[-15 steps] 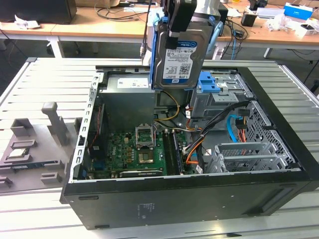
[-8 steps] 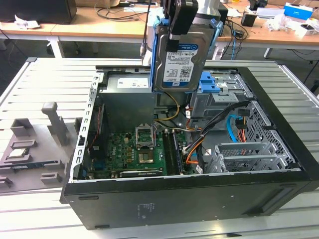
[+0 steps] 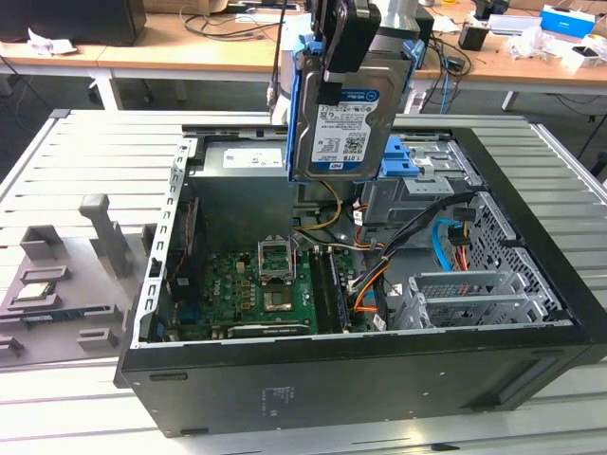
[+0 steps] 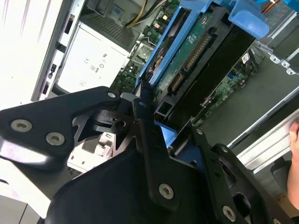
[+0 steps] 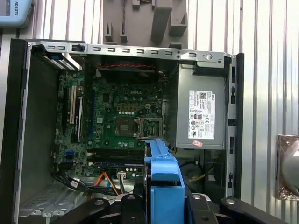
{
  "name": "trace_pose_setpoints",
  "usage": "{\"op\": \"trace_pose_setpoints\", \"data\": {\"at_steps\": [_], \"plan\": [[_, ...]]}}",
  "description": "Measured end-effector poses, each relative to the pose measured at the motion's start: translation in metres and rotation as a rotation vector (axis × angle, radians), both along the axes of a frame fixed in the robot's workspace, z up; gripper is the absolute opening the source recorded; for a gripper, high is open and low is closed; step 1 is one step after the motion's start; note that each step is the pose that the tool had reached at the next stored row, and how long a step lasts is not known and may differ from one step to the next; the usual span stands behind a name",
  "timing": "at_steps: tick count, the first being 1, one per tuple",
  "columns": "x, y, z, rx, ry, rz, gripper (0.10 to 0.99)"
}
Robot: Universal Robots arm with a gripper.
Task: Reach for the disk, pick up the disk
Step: 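Pick up the disk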
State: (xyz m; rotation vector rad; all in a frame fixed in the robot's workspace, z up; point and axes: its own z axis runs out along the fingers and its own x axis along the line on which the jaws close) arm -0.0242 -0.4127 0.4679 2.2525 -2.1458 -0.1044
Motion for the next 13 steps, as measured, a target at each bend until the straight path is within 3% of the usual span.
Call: {"op": "trace_pose_setpoints", "data": {"at_steps": [6,13], "plan": [[0.0000,-0.0093,-0.0005,0.000,0.0000,0.000,0.369],[0.0000,-0.0155,-0.0009,0.000,0.0000,0.000,0.369]]}}
